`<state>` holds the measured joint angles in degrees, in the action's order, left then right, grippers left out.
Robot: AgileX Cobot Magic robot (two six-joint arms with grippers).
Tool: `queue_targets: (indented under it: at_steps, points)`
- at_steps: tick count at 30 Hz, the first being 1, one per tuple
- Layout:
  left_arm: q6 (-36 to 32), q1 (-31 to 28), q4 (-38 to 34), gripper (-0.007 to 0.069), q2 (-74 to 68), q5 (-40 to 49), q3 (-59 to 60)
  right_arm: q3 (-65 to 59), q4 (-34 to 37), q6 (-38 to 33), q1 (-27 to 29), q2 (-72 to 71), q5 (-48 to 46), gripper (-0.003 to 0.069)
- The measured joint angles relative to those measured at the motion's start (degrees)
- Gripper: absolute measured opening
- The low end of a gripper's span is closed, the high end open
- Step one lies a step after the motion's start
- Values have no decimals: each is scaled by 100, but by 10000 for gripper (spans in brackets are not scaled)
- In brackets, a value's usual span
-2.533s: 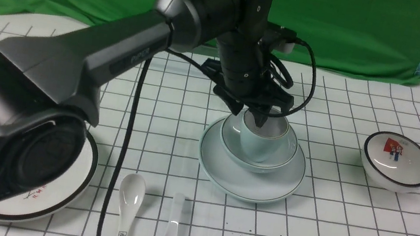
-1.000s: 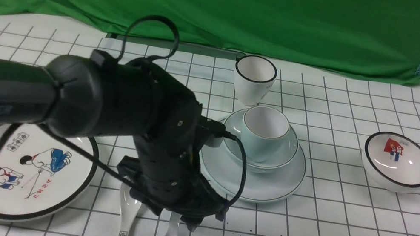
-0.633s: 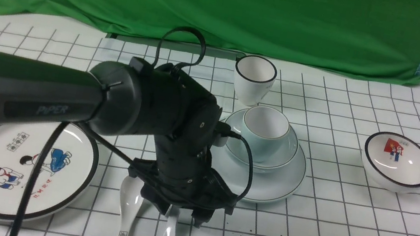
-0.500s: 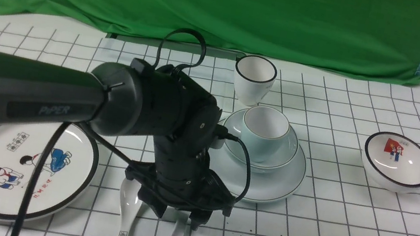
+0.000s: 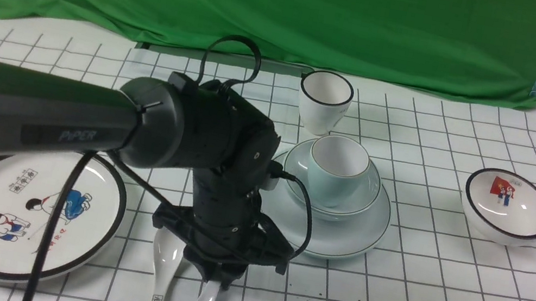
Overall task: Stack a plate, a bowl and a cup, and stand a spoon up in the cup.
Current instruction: Use the left arm to grab a blue soup spoon
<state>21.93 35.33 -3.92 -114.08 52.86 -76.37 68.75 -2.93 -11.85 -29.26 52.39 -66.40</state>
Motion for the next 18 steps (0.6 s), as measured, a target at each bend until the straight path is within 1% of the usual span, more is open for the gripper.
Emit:
queue_targets:
  at_steps: [4, 8, 11, 15, 18]
  points:
    - [-277, -11, -25, 86, 11, 19, -28, 0, -5, 0, 0, 0, -11, 146]
    - [-302, -18, -18, 85, 141, -64, 38, 0, -5, 0, -7, 0, -23, 152]
    - [-320, -18, 285, 85, 732, -292, 73, 0, -5, 0, -25, 0, -30, 156]
    - [-366, -27, 392, 85, 1444, -753, 73, 0, -5, 0, -25, 0, -20, 156]
    - [-474, -27, 428, 85, 2192, -1741, 73, 0, -48, 0, -25, 0, 37, 156]
